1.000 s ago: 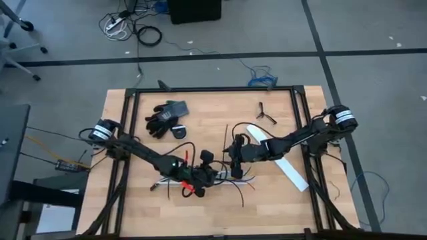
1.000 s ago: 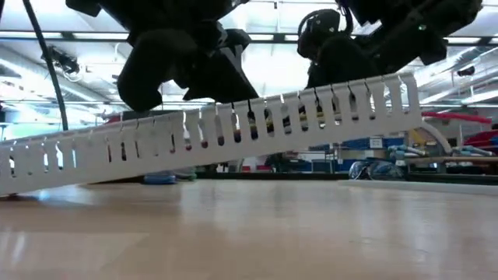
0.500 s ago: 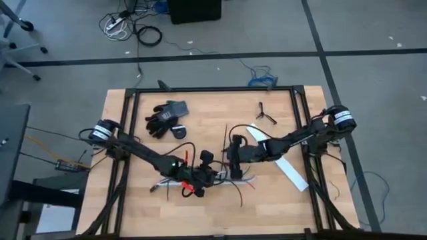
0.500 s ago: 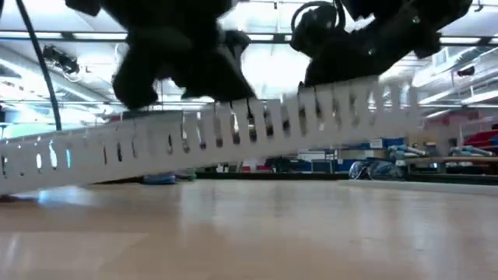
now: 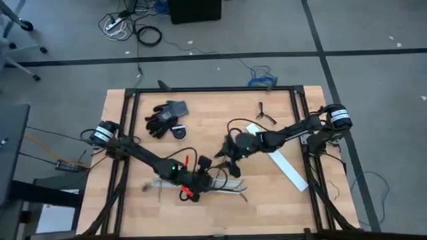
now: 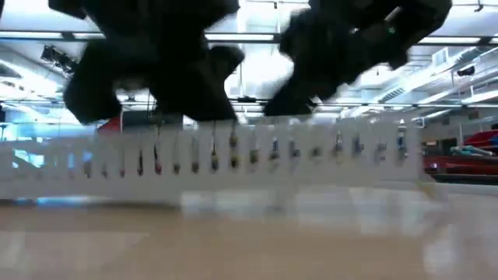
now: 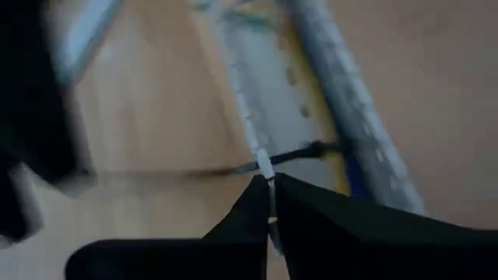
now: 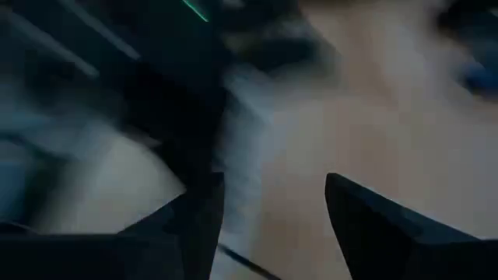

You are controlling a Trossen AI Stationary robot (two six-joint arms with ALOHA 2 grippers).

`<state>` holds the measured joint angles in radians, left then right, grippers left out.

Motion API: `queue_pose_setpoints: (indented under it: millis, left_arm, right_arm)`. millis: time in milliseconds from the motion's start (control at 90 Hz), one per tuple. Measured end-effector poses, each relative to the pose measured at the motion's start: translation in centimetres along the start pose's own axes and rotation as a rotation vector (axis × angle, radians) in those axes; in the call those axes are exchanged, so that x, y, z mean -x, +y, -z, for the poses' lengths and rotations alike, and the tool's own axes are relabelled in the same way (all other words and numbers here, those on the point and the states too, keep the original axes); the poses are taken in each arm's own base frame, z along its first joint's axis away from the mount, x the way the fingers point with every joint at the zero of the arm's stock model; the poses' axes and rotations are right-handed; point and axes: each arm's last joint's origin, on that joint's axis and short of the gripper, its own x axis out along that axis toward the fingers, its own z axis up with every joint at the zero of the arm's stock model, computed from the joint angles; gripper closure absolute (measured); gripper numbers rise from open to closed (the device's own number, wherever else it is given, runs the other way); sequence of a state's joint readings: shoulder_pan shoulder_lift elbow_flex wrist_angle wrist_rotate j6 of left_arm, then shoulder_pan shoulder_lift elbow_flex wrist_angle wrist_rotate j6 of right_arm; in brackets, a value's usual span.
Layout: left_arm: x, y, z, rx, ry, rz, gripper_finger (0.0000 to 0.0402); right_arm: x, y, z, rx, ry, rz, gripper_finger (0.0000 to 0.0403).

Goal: Ziptie cables
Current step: Put the zip tied cable wires into the white cable duct

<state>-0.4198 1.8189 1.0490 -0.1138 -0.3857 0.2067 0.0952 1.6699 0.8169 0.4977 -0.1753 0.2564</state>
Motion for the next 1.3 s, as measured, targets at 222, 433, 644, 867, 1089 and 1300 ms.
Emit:
queue_pose_setpoints:
  millis: [222, 433, 644, 867, 1089, 1300]
  left_arm:
    - [0.0, 0.1, -0.1, 0.035, 0.005, -0.042, 0.0401]
    - [-0.4, 1.0, 0.1, 0.179, 0.010, -0.117, 0.0401]
    - [-1.0, 2.9, -0.2, 0.291, -0.042, -0.166, 0.0401]
    - [-1.7, 4.8, -0.1, 0.360, -0.081, -0.160, 0.0399]
    - [-1.8, 5.5, -0.3, 0.270, -0.103, -0.171, 0.0337]
    - [-1.4, 5.8, -1.4, 0.215, -0.139, -0.181, 0.0236]
  right_arm:
    - [0.4, -0.7, -0.7, 0.066, -0.061, 0.242, 0.0187]
    - [2.4, 0.8, -1.8, 0.060, -0.047, 0.318, 0.0189]
    - [6.4, 3.4, -2.0, 0.060, 0.057, 0.484, 0.0189]
    - [8.6, 5.6, -1.2, -0.026, 0.128, 0.494, 0.0189]
    - [7.7, 6.9, 0.1, -0.008, 0.170, 0.463, 0.0189]
    - [7.5, 7.1, 0.5, 0.010, 0.172, 0.495, 0.0189]
